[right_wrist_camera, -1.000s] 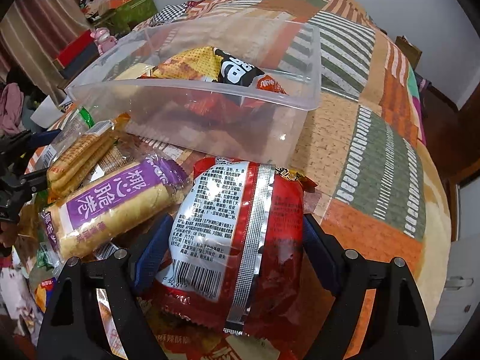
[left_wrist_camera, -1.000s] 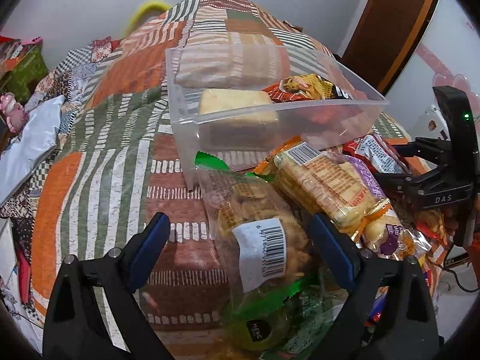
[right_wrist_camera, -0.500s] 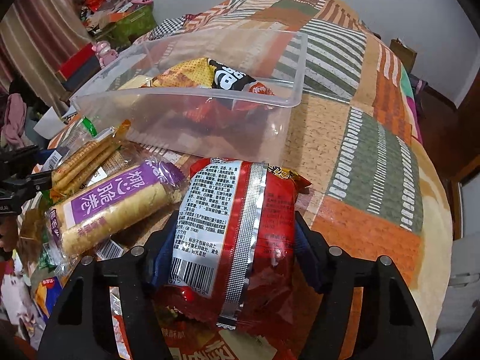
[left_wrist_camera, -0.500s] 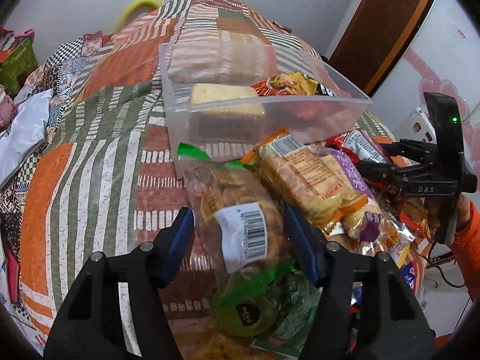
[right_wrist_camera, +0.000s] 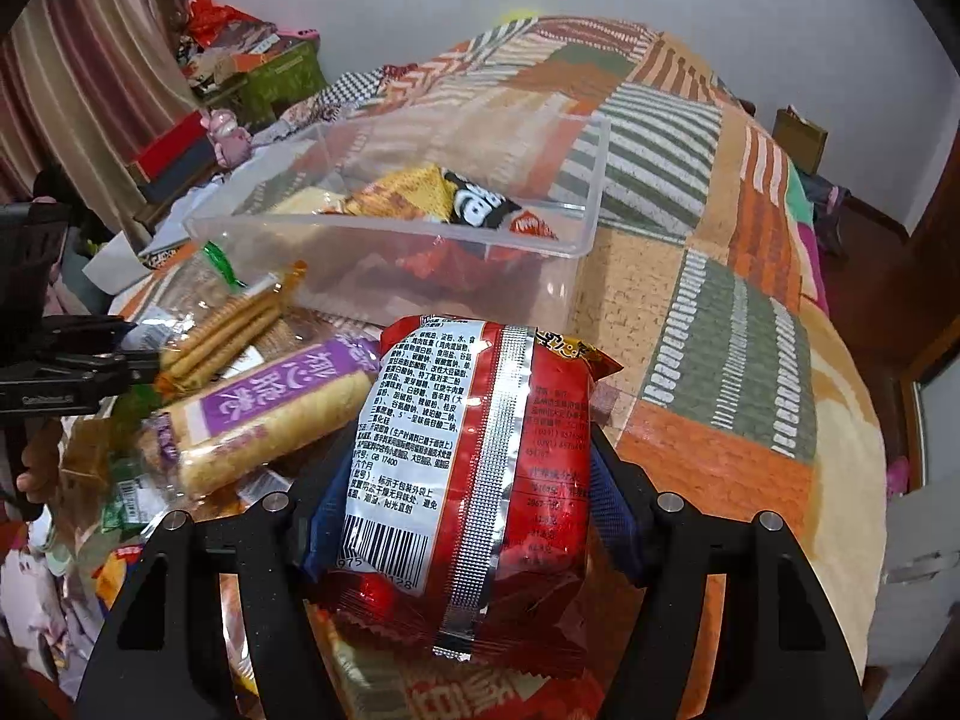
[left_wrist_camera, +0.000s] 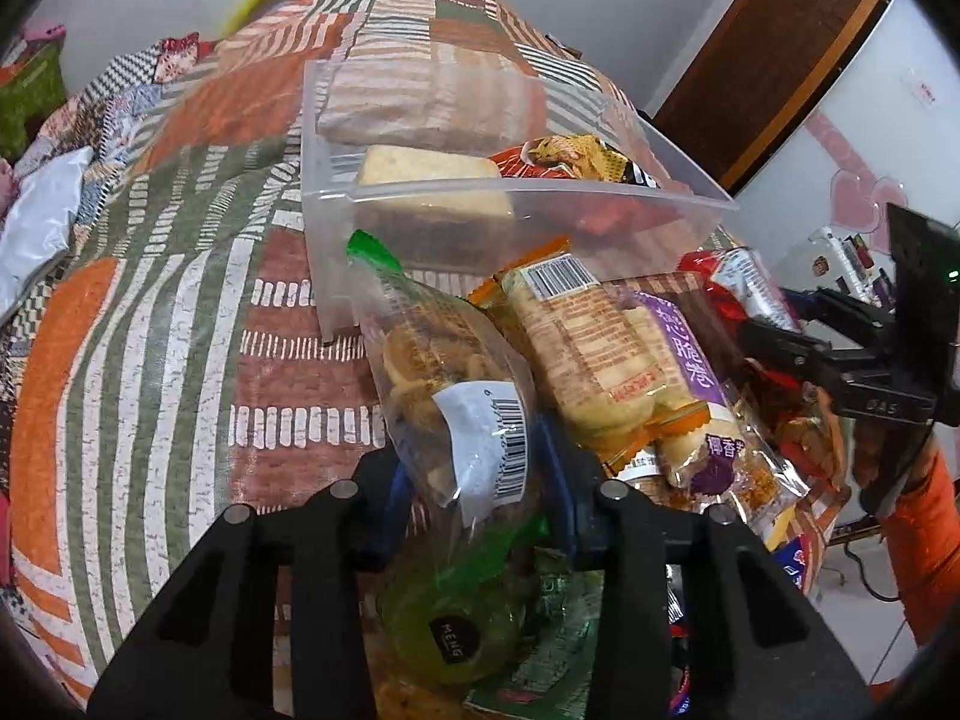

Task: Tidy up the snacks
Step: 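Lift both bags over the clear box and release them inside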

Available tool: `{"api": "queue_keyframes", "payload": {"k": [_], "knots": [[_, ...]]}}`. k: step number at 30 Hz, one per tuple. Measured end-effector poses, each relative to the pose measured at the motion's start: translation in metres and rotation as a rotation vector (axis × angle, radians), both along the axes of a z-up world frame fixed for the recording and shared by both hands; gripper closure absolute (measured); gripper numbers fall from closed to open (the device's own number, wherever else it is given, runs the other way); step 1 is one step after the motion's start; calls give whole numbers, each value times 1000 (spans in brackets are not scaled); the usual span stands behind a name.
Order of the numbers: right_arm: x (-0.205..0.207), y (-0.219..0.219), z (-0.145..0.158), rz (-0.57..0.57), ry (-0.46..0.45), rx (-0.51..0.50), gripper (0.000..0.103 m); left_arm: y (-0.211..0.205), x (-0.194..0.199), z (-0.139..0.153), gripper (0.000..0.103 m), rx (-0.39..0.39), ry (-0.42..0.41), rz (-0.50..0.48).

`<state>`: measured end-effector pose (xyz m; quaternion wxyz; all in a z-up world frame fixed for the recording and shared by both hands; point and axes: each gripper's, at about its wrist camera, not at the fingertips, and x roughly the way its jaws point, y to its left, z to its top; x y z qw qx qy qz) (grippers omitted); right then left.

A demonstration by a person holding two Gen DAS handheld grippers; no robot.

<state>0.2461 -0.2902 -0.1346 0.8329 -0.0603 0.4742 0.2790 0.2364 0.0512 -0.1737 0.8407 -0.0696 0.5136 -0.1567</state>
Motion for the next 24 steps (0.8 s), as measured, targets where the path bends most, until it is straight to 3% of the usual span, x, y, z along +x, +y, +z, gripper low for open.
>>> {"api": "queue_keyframes", "payload": {"k": [13,24], "knots": [[-19,-10,39,-22,-102,75,37,6,-38,54,68,73,-155,46],[-11,-5,66,-31,-173,138,37,4,-23,99,68,58,-273,65]]}}
